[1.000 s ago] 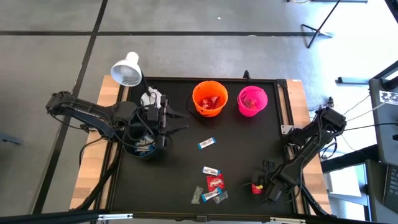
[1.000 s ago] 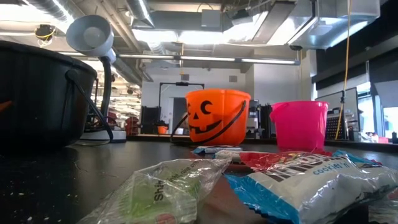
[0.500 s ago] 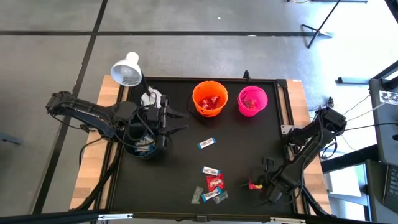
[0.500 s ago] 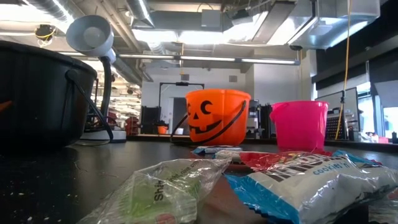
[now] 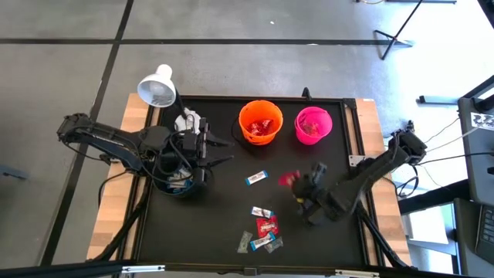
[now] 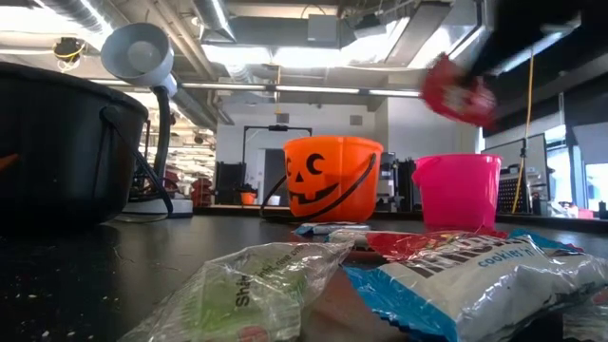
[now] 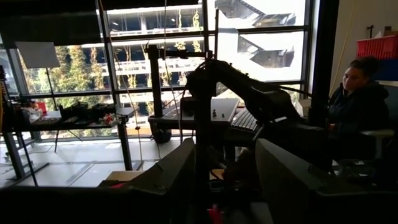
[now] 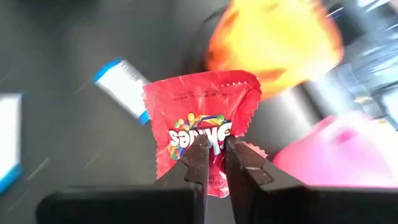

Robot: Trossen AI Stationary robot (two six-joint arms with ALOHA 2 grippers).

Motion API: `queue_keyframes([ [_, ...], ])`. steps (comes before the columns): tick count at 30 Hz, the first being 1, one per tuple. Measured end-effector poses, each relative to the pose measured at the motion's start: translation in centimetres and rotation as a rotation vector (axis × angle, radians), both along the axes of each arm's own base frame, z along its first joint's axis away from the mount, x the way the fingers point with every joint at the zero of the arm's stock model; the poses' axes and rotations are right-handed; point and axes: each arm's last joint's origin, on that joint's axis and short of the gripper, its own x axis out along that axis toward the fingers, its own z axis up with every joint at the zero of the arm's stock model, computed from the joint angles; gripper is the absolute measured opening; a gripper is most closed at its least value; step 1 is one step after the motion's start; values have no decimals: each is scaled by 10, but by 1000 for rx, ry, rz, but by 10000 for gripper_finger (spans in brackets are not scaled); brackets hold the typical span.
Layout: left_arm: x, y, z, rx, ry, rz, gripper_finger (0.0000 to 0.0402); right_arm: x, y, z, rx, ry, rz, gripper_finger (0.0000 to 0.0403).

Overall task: Sort candy
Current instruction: Put the red candy into the orange bucket

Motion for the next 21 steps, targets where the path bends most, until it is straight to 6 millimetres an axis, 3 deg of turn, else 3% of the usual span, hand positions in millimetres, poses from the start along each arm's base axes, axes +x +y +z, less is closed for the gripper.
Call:
queue_keyframes([
  [6, 0, 0, 0, 1, 0, 1, 158, 36, -50, 31, -198, -61, -111, 36],
  [11, 0, 0, 1, -1, -9, 1, 158, 62, -105, 43, -251, 2, -179, 36],
  [15, 0, 0, 1, -1, -9, 1, 158, 80, -156, 47, -147, 22, -151, 37],
  [21, 0, 0, 1, -1, -7, 1, 158, 98, -219, 58, 116, -184, 8, 37],
])
